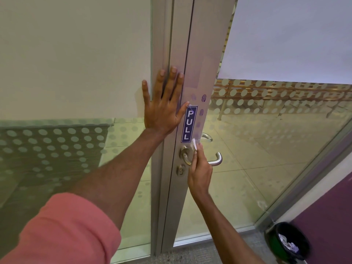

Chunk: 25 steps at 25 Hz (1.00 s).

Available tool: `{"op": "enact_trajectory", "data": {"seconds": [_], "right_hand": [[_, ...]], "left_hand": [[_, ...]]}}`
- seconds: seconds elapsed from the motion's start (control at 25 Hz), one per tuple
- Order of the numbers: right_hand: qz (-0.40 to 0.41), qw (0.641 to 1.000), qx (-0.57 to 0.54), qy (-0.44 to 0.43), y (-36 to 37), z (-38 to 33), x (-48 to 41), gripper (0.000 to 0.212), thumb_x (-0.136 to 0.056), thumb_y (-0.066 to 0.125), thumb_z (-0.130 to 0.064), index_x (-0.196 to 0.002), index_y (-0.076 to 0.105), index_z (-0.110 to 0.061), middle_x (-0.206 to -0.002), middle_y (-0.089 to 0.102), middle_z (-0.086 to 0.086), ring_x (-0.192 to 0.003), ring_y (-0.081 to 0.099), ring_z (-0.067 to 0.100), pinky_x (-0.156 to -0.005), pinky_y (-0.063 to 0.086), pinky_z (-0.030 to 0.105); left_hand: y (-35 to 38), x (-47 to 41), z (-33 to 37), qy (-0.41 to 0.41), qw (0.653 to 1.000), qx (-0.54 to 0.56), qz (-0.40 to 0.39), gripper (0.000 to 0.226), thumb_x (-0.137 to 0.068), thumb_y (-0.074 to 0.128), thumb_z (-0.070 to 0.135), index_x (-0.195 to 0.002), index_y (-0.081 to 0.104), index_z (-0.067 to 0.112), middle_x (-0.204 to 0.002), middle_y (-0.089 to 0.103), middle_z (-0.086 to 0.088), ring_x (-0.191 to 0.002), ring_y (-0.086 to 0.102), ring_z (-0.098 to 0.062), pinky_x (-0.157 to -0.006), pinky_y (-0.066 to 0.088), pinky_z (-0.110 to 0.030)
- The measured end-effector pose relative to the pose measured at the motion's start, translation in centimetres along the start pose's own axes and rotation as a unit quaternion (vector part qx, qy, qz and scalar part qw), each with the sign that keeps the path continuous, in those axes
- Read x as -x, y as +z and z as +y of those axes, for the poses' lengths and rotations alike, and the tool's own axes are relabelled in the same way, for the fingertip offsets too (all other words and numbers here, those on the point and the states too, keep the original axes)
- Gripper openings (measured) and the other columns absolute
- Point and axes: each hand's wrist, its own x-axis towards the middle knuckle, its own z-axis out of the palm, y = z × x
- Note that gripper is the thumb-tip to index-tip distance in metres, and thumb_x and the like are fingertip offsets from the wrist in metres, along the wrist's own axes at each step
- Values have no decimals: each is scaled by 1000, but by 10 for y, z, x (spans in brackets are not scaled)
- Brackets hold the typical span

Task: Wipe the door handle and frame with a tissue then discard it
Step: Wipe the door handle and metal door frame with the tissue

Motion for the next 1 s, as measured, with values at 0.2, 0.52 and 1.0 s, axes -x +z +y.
{"op": "enact_trajectory", "data": {"seconds": [0.2,0.52,1.0], "right_hand": [[-67,960,219,-159,23,2,0,69,-90,57,2,-151,27,-11,-158,27,11,-147,21,23,-119,17,38],[-121,881,359,-284,15,22,1,71,-83,73,-14,-144,40,-2,-150,40,18,-141,36,29,-114,29,41],[-133,866,360,-321,9,18,4,64,-79,72,-8,-139,49,-3,-144,49,15,-137,43,27,-113,37,42]], "left_hand": [[1,0,0,0,1000,-6,4,75,-98,28,67,-154,26,18,-159,30,-6,-146,21,-28,-115,0,-58],[-1,0,2,-1,1000,-1,0,76,-97,28,68,-154,25,18,-159,31,-6,-146,24,-29,-115,0,-57],[0,0,1,0,1000,-3,2,75,-98,28,67,-155,24,18,-159,29,-6,-147,20,-28,-115,-2,-57]]}}
